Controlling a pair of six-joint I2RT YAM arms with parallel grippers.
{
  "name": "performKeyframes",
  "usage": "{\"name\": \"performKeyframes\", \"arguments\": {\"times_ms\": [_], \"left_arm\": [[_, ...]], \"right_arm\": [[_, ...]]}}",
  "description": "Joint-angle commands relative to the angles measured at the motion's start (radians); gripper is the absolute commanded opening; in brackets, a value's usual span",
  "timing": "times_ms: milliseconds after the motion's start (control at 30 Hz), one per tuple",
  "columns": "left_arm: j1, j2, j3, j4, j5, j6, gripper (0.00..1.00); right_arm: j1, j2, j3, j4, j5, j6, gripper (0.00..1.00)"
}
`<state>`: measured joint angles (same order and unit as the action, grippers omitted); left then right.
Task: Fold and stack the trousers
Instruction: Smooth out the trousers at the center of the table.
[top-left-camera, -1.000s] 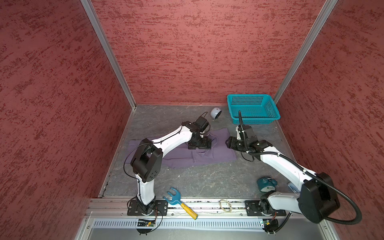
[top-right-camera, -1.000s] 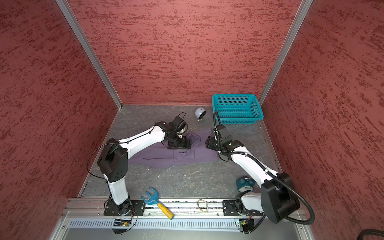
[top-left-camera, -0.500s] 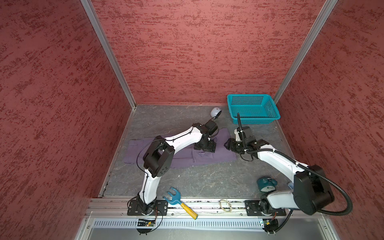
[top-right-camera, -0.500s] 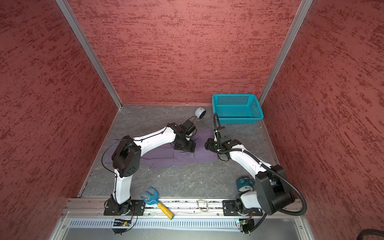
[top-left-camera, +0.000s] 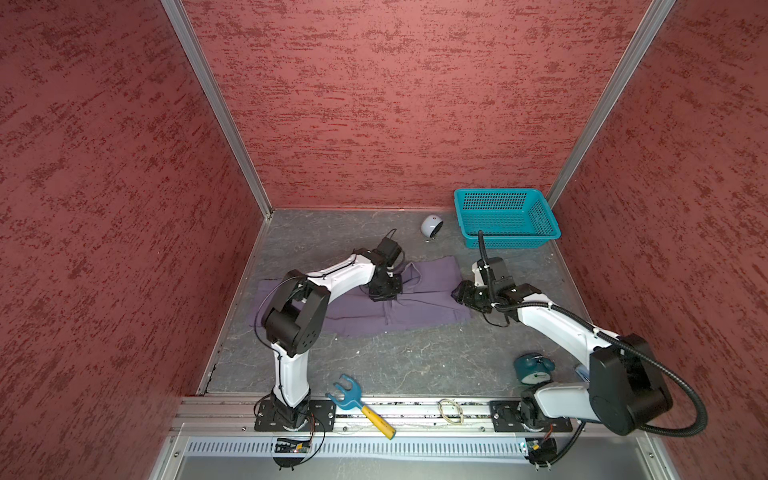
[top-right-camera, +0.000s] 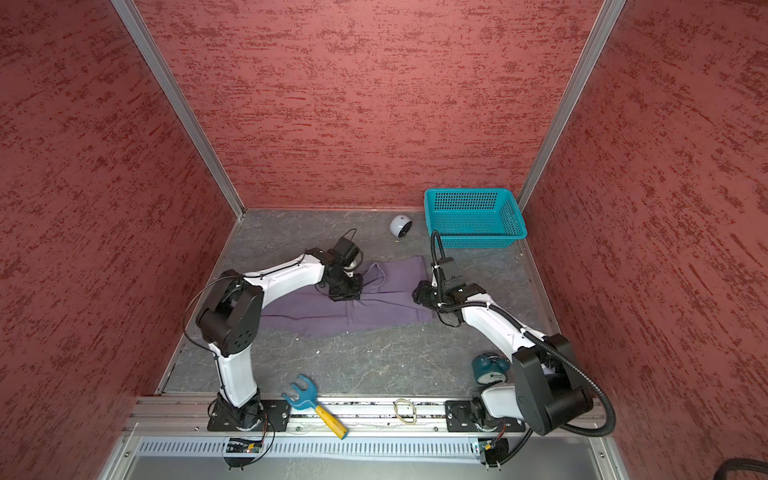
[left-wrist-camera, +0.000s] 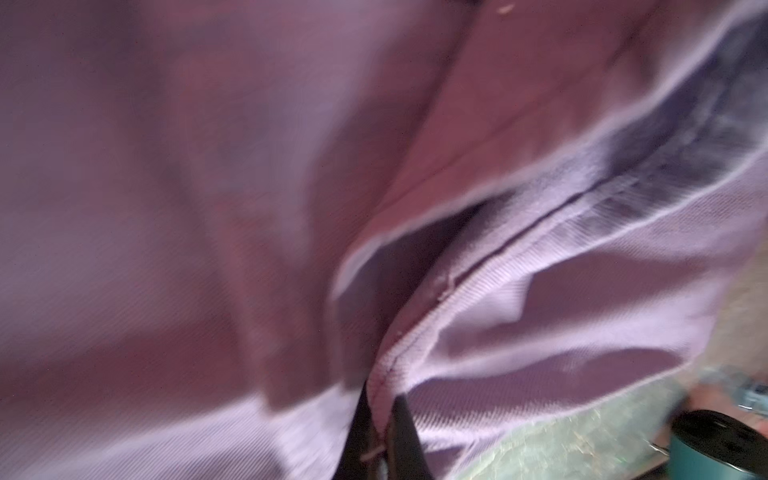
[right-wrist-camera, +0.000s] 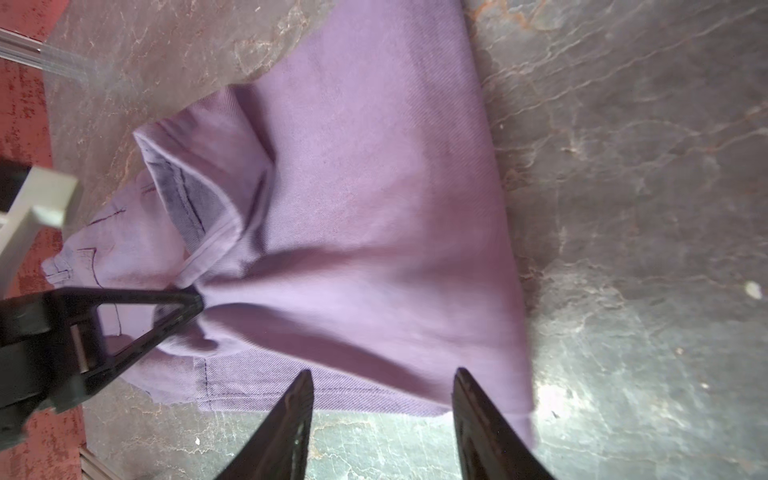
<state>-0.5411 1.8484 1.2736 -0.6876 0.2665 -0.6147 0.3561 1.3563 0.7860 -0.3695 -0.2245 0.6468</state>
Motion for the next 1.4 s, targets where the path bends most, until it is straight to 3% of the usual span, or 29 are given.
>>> {"name": "performKeyframes", "arguments": {"times_ms": [0, 67, 133, 167, 333, 500, 867, 1033, 1067, 1200, 1367], "left_arm": [[0.036, -0.055, -0.156, 0.185, 0.171, -0.194, 0.06], [0.054, -0.055, -0.257, 0.284, 0.254, -0.308, 0.32], [0.070, -0.058, -0.340, 0.390, 0.319, -0.390, 0.70], [0.079, -0.064, -0.357, 0.399, 0.322, -0.405, 0.84], [0.092, -0.149, -0.256, 0.226, 0.199, -0.305, 0.86], [0.074, -0.147, -0.187, 0.170, 0.146, -0.256, 0.66], [0.006, -0.020, -0.056, -0.028, -0.090, -0.156, 0.68], [-0.021, -0.006, -0.058, 0.033, -0.061, -0.161, 0.63], [-0.022, 0.000, -0.060, 0.044, -0.050, -0.172, 0.59], [-0.025, 0.000, -0.076, 0.114, -0.003, -0.204, 0.26], [-0.017, 0.008, -0.037, 0.082, 0.010, -0.190, 0.03]], "right_arm": [[-0.006, 0.018, 0.010, 0.030, -0.024, -0.006, 0.54], [-0.007, 0.026, 0.021, 0.026, -0.022, -0.014, 0.54], [-0.006, 0.031, 0.028, 0.023, -0.024, -0.024, 0.54], [-0.006, 0.033, 0.032, 0.021, -0.024, -0.029, 0.54], [-0.007, 0.023, 0.029, 0.011, -0.016, -0.043, 0.54], [-0.006, 0.009, 0.016, 0.006, 0.000, -0.051, 0.54], [-0.016, 0.000, 0.028, -0.012, 0.010, -0.060, 0.54], [-0.020, 0.008, 0.025, -0.004, 0.002, -0.054, 0.54], [-0.020, 0.010, 0.024, -0.003, -0.001, -0.053, 0.54], [-0.020, 0.014, 0.022, -0.006, -0.002, -0.049, 0.54], [-0.022, 0.014, 0.018, -0.006, 0.000, -0.043, 0.53]]}}
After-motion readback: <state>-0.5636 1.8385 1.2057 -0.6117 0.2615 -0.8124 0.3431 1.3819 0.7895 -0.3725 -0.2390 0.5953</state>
